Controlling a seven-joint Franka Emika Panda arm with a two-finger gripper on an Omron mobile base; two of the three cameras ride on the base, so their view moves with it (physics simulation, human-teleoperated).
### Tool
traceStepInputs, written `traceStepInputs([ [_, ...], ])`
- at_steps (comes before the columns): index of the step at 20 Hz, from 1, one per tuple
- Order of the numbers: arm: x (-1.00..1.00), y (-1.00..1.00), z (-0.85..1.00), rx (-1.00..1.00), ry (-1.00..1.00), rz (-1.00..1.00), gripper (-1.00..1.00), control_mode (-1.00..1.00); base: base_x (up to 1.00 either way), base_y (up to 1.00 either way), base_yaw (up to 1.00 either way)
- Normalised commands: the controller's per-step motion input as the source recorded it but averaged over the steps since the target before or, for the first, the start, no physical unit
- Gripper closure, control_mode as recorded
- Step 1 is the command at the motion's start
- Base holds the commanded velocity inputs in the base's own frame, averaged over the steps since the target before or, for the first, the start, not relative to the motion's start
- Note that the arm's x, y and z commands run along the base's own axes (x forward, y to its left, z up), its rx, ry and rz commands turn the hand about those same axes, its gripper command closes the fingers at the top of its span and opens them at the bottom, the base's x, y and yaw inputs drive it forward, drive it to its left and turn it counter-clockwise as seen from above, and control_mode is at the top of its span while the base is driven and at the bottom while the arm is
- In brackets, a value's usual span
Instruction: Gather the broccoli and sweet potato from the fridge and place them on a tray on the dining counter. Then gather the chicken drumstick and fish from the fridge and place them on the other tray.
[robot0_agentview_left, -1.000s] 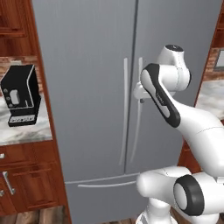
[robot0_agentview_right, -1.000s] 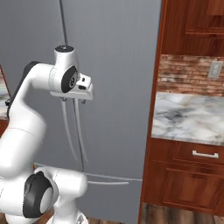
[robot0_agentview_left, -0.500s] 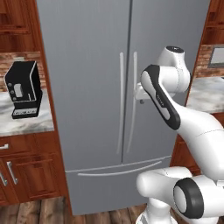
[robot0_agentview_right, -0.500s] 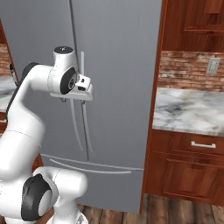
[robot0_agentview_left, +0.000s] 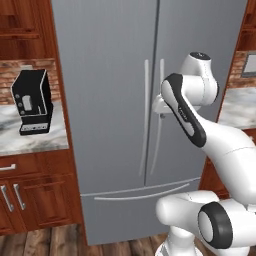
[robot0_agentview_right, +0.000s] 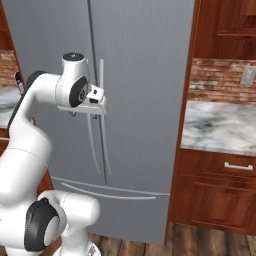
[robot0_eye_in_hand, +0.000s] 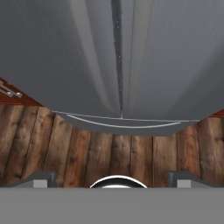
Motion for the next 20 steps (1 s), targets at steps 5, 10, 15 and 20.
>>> traceStepInputs([
  [5,0.00,0.00,0.00,0.00,0.00,0.00,-1.00,1.00,0.04,0.06,0.00],
  [10,0.00,0.00,0.00,0.00,0.00,0.00,-1.00,1.00,0.00,0.00,0.00],
  [15,0.00,0.00,0.00,0.00,0.00,0.00,-1.00,1.00,0.00,0.00,0.00],
  [20,0.00,0.00,-0.01,0.00,0.00,0.00,-1.00,-1.00,0.00,0.00,0.00],
])
